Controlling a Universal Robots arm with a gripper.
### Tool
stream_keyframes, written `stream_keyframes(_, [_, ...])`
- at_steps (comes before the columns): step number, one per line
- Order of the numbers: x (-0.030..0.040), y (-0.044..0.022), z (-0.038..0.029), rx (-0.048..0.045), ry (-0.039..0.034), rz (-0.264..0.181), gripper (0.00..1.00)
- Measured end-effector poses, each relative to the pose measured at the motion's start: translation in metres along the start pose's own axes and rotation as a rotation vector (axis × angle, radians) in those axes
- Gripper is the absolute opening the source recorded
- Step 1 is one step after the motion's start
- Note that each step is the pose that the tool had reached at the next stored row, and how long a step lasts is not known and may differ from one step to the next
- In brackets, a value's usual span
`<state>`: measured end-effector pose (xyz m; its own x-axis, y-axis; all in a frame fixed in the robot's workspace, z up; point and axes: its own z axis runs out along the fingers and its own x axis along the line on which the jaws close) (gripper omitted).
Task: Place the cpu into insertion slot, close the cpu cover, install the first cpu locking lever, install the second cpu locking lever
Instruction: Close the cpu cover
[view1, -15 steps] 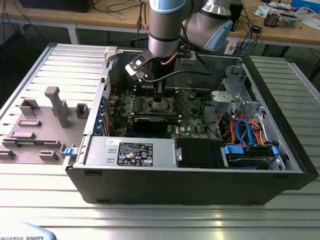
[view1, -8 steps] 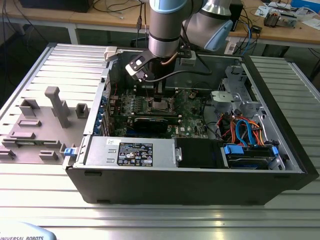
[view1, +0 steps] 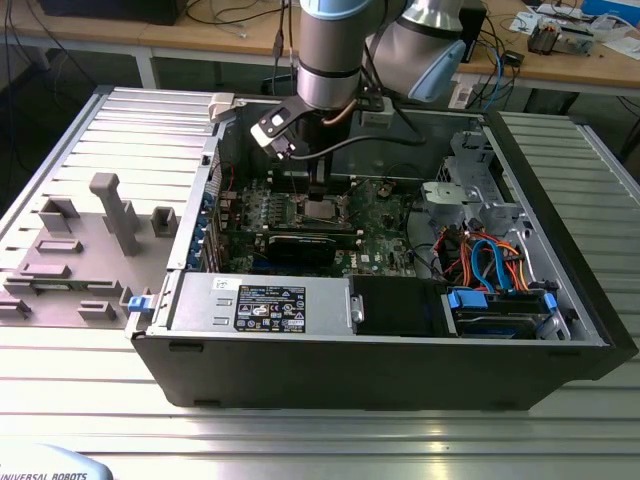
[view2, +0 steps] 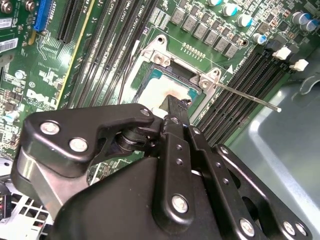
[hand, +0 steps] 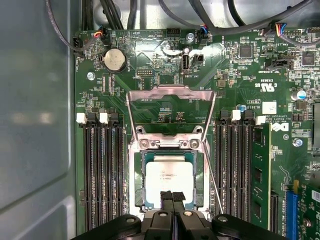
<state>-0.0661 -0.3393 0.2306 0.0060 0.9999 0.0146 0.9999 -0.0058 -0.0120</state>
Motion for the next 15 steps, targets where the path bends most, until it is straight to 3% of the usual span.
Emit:
stream_keyframes(3, [0.0001,-0.0001,-0.0038,0.0000,-0.0007,0.000,0.11])
stream_keyframes(15, [0.0003,-0.0002,-0.0168,-0.0001,-0.0146,0.000,0.11])
